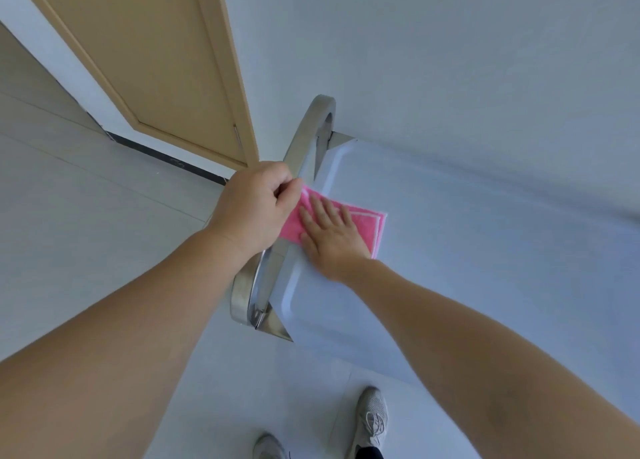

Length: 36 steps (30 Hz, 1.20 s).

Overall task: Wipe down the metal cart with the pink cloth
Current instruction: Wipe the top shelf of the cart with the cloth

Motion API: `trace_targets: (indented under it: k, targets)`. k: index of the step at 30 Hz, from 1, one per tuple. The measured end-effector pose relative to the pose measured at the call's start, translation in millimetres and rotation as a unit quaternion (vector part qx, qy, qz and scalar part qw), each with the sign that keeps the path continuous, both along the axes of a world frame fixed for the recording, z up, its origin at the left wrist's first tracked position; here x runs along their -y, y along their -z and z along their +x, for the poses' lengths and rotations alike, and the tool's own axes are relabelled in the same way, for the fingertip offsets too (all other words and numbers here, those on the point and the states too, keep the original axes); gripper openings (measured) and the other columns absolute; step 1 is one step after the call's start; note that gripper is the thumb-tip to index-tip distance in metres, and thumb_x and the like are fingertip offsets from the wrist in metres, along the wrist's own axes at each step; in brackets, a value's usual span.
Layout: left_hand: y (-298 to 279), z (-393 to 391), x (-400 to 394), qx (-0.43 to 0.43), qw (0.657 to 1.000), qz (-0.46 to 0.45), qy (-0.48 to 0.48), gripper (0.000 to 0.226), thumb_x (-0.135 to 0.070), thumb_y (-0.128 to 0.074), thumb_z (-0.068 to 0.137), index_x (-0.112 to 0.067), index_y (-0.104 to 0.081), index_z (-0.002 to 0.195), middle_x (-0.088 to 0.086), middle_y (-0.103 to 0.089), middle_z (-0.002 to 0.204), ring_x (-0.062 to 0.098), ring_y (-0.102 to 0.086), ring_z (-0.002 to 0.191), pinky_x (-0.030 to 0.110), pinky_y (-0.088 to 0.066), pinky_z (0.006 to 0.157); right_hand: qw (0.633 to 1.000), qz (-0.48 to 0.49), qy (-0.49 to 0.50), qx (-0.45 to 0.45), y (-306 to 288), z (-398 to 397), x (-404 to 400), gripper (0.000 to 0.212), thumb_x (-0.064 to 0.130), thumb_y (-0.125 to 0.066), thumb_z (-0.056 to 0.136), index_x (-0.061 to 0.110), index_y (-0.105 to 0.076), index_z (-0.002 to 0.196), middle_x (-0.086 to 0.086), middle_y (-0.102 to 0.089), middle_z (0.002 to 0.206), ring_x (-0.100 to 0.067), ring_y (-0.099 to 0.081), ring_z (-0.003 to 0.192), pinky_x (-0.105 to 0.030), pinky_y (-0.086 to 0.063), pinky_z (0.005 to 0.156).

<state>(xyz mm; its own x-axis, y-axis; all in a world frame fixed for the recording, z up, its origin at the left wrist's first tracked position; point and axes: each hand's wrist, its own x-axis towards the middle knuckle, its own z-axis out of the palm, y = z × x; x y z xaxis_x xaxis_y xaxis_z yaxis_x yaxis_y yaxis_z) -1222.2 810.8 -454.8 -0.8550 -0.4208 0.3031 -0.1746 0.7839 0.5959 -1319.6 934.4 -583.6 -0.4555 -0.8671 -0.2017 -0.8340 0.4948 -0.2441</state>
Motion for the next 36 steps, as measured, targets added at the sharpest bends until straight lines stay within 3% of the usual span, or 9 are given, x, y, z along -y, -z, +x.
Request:
trace_targets:
  k: [8, 11, 15, 19, 21, 24, 28, 31, 36]
  targets:
    - [-4, 0, -4, 0.04, 0.997, -0.073, 0.007, 0.037, -0.026, -0.048, 0.093, -0.009, -0.04, 0.061, 0.003, -0.041, 0.056, 0.028, -0.042, 0.052, 0.034, -0.033, 0.049, 0.998, 0.008, 0.021, 0.055, -10, 115, -62, 0.058, 0.051, 0.006, 0.092, 0.028, 0.013, 0.145, 0.002, 0.019, 0.155, -0.017, 0.025, 0.14, -0.041, 0.017, 0.113]
    - [-4, 2, -5, 0.058, 0.99, -0.125, 0.007, 0.036, -0.026, -0.046, 0.093, -0.008, -0.041, 0.063, 0.006, -0.043, 0.06, 0.031, -0.042, 0.052, 0.033, -0.033, 0.047, 0.998, 0.01, 0.035, 0.057, -15, 121, -78, 0.056, 0.048, 0.002, 0.093, 0.029, 0.01, 0.146, 0.005, 0.016, 0.156, -0.015, 0.022, 0.141, -0.039, 0.017, 0.113]
    - [-3, -2, -11, 0.072, 0.971, -0.228, 0.028, 0.035, -0.021, -0.05, 0.091, -0.006, -0.044, 0.06, 0.008, -0.046, 0.058, 0.026, -0.038, 0.054, 0.023, -0.016, 0.046, 0.997, 0.004, 0.059, 0.047, -17, 117, -100, 0.055, 0.047, -0.001, 0.094, 0.031, 0.009, 0.146, 0.008, 0.015, 0.156, -0.012, 0.02, 0.141, -0.037, 0.017, 0.113]
    - [-5, -8, -16, 0.11, 0.948, -0.294, 0.051, 0.031, -0.018, -0.051, 0.091, -0.008, -0.046, 0.061, 0.007, -0.043, 0.061, 0.025, -0.04, 0.062, 0.024, -0.018, 0.048, 0.994, 0.007, 0.104, 0.044, -16, 108, -129, 0.056, 0.049, 0.0, 0.093, 0.032, 0.009, 0.146, 0.01, 0.017, 0.155, -0.011, 0.021, 0.141, -0.037, 0.017, 0.113]
    - [-6, -12, -22, 0.127, 0.937, -0.32, 0.056, 0.028, -0.018, -0.051, 0.091, -0.006, -0.053, 0.066, 0.009, -0.05, 0.063, 0.028, -0.045, 0.065, 0.025, -0.017, 0.048, 0.991, 0.013, 0.126, 0.04, -16, 103, -146, 0.057, 0.05, 0.002, 0.092, 0.033, 0.01, 0.146, 0.011, 0.018, 0.154, -0.012, 0.02, 0.141, -0.036, 0.017, 0.113]
    - [1, -18, -61, 0.151, 0.941, -0.29, 0.088, 0.025, -0.021, -0.051, 0.09, -0.006, -0.057, 0.07, 0.011, -0.059, 0.071, 0.032, -0.055, 0.072, 0.027, -0.017, 0.049, 0.987, 0.018, 0.155, 0.036, -15, 98, -167, 0.057, 0.05, 0.001, 0.092, 0.032, 0.009, 0.146, 0.011, 0.021, 0.152, -0.014, 0.019, 0.142, -0.036, 0.018, 0.112]
    - [36, -18, -122, 0.189, 0.962, -0.175, 0.095, 0.029, -0.028, -0.046, 0.092, -0.015, -0.04, 0.067, 0.004, -0.05, 0.07, 0.031, -0.055, 0.073, 0.031, -0.03, 0.053, 0.982, 0.019, 0.186, 0.029, -12, 88, -195, 0.056, 0.05, 0.0, 0.093, 0.032, 0.01, 0.146, 0.011, 0.023, 0.15, -0.014, 0.019, 0.141, -0.036, 0.018, 0.112]
    - [58, -18, -154, 0.205, 0.962, -0.152, 0.098, 0.031, -0.032, -0.046, 0.092, -0.016, -0.04, 0.067, -0.001, -0.046, 0.068, 0.028, -0.054, 0.072, 0.03, -0.03, 0.053, 0.979, 0.02, 0.201, 0.019, -11, 73, -225, 0.056, 0.05, -0.001, 0.094, 0.032, 0.01, 0.146, 0.011, 0.02, 0.151, -0.013, 0.018, 0.141, -0.036, 0.017, 0.113]
    - [68, -32, -196, 0.211, 0.961, -0.138, 0.115, 0.028, -0.033, -0.048, 0.092, -0.015, -0.048, 0.07, 0.006, -0.06, 0.078, 0.03, -0.056, 0.077, 0.03, -0.031, 0.055, 0.972, 0.029, 0.233, 0.002, -8, 49, -275, 0.056, 0.049, -0.004, 0.094, 0.031, 0.006, 0.147, 0.008, 0.012, 0.156, -0.014, 0.014, 0.143, -0.036, 0.013, 0.114]
